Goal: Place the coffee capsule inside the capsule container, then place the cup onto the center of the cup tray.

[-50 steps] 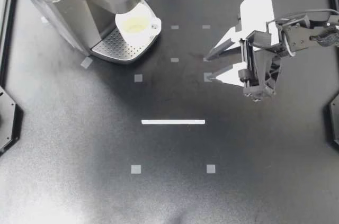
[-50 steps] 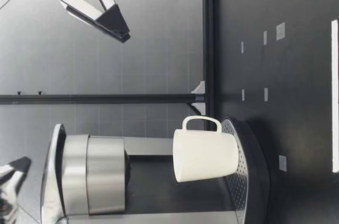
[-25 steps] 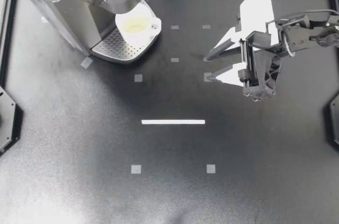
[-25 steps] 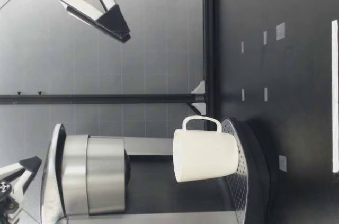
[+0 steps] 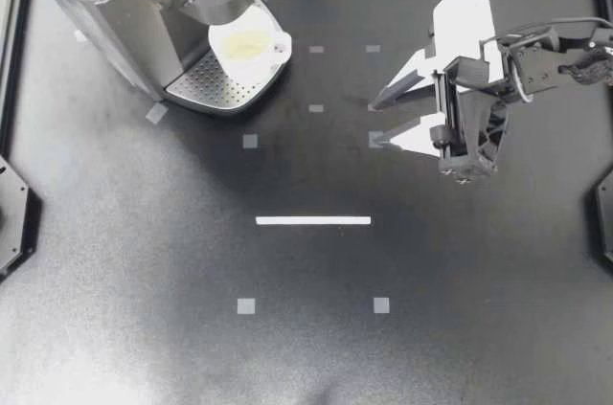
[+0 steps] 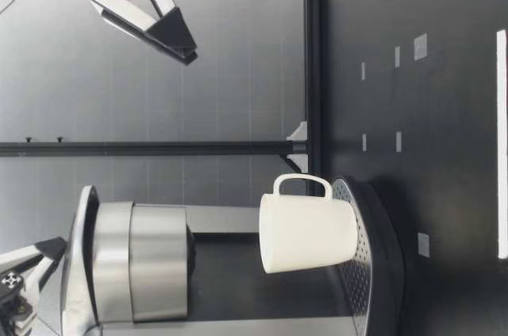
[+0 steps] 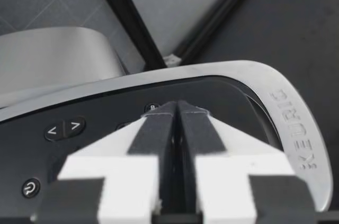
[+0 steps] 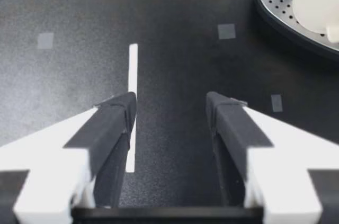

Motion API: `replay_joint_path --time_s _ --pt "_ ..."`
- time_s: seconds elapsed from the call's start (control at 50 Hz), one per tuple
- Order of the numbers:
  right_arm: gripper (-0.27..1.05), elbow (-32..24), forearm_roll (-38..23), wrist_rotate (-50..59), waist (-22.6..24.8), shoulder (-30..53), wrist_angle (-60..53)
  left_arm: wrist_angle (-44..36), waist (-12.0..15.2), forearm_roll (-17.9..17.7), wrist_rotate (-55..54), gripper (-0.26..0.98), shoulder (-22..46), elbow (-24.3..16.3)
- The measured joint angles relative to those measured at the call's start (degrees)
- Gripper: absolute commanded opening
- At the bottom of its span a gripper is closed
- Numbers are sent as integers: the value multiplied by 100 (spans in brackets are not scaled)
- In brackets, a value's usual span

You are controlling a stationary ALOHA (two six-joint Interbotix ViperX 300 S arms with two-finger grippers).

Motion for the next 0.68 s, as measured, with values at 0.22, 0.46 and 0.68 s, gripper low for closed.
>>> replay_joint_path --time_s 0.22,0.46,0.68 --pt "53 9 -9 9 0 70 0 18 0 9 9 11 97 -62" --pt "53 18 -9 -9 0 88 0 343 -26 -9 18 11 185 -185" --pt "53 18 -9 -9 0 105 -26 721 -44 -88 88 11 264 -281"
